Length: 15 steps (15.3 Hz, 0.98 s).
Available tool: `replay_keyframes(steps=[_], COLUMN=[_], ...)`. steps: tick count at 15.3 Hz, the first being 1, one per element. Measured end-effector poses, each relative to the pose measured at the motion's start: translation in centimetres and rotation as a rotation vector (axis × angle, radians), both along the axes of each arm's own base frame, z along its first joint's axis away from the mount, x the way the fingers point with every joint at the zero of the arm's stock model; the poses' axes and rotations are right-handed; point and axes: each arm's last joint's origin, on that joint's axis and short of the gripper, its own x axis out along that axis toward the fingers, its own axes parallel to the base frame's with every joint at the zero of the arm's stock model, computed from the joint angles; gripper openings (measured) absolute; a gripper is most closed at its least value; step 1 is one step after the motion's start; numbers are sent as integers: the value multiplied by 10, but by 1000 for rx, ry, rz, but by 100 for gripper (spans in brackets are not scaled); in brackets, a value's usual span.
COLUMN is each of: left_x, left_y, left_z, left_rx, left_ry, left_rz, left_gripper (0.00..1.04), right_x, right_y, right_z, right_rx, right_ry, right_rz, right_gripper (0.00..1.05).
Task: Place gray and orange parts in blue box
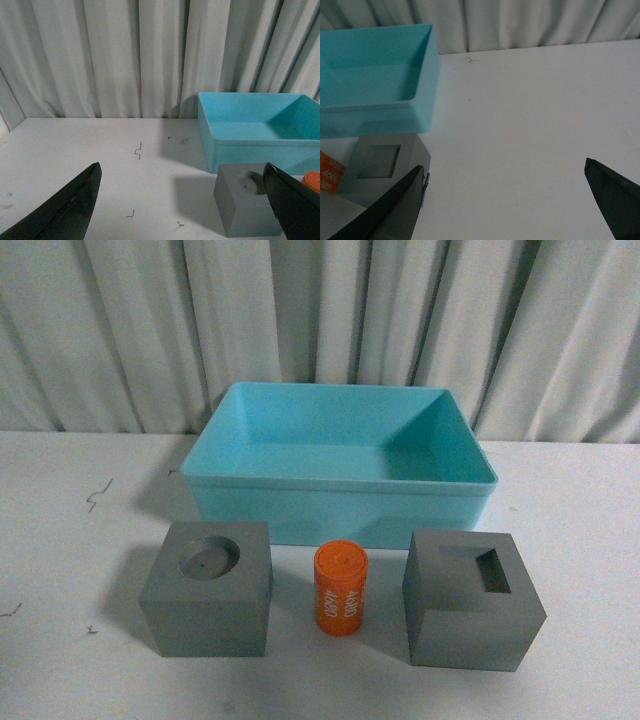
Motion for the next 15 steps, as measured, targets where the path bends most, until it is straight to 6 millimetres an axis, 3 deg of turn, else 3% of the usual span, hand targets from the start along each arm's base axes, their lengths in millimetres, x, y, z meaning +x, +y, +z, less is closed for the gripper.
replay_keyframes(steps=[2, 5, 9, 15], left_x=[0, 0, 0, 0], left_y=[0, 0, 0, 0], left_z=[0, 0, 0, 0], left_rx=[0, 0, 0, 0], left_ry=[0, 0, 0, 0], left_rz=[0, 0, 0, 0], left_gripper=[98, 98, 98, 98], right_x=[34, 67, 89, 121], right_y=[12, 34, 67, 85], right_z=[-6, -28, -66, -87], right_rx=[-43, -56, -28, 3], right_ry=[28, 71, 157, 210], right_rz=[118, 185, 211, 175], right_gripper=[98, 98, 98, 98])
